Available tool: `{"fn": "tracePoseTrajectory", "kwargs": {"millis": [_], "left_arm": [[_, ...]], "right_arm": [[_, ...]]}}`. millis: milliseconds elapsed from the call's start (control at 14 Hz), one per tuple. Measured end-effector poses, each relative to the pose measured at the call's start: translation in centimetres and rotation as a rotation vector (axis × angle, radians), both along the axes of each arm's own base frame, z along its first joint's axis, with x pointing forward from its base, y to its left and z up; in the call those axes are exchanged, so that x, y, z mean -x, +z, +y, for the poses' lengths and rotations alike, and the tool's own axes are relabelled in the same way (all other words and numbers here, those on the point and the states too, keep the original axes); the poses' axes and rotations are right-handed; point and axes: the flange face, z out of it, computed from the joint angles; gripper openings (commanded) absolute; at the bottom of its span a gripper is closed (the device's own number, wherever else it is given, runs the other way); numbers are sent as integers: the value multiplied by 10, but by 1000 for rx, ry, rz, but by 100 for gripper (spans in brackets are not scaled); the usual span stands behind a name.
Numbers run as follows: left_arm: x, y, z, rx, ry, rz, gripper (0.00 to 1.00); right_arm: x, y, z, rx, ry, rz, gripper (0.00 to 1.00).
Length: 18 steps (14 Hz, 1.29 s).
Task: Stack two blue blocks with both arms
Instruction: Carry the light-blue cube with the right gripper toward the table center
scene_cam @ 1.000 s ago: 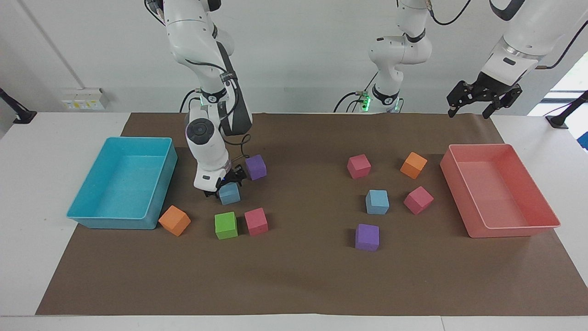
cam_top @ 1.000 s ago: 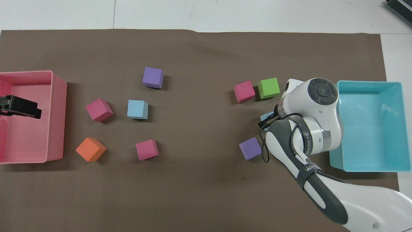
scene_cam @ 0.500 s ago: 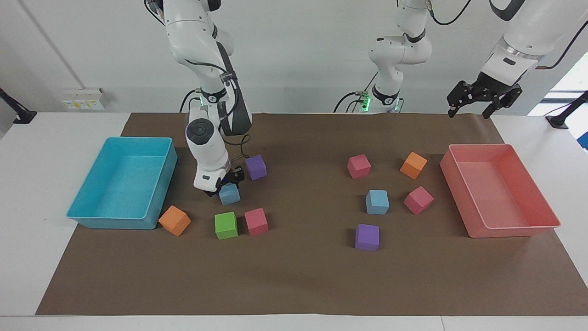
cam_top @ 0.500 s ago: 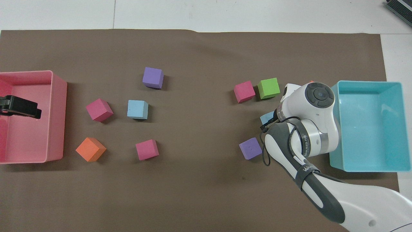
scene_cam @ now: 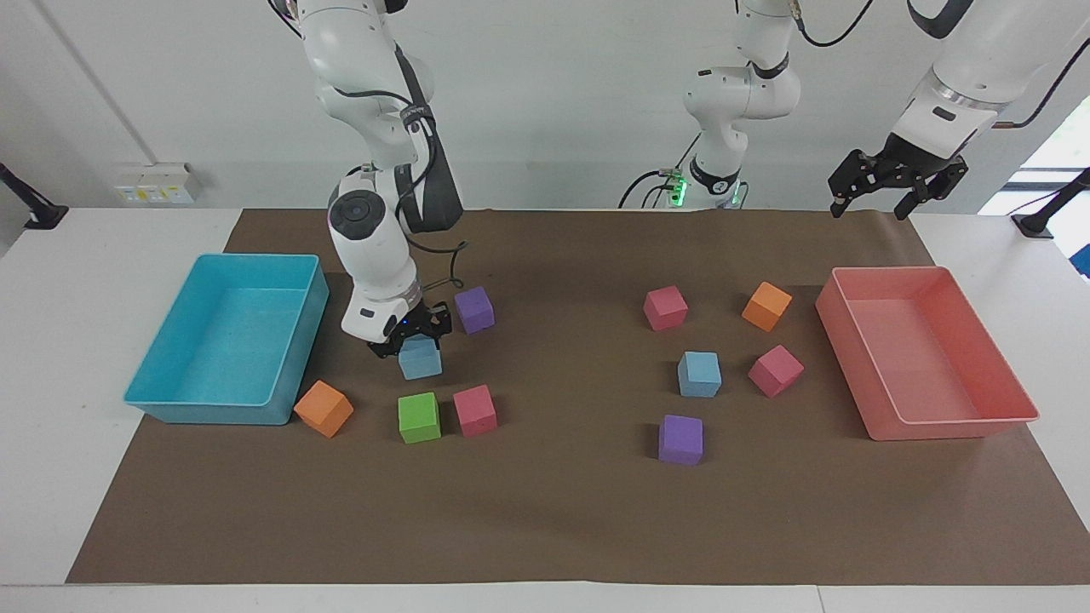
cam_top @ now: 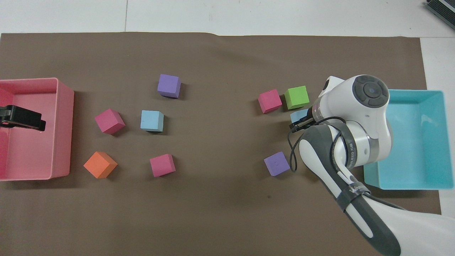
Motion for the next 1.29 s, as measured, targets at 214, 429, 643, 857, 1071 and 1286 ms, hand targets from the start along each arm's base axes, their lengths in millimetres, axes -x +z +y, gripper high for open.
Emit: {"fn": "tracePoseTrajectory", "kwargs": {"millis": [214, 429, 643, 857, 1071, 1286], "left_arm": [[0, 0, 0, 0, 0, 0, 100], [0, 0, 0, 0, 0, 0, 100], [0, 0, 0, 0, 0, 0, 100], [0, 0, 0, 0, 0, 0, 100], [0, 0, 0, 0, 0, 0, 100], [0, 0, 0, 0, 0, 0, 100]], "right_arm": [[-2, 22, 34, -13, -68, -23, 0], [6, 31, 95, -26, -105, -41, 0], [10, 20, 149, -27, -102, -37, 0], [9, -5, 210, -23, -122, -27, 0], [10, -32, 245, -12, -113, -12, 0], [18, -52, 267, 2, -107, 5, 0]]}}
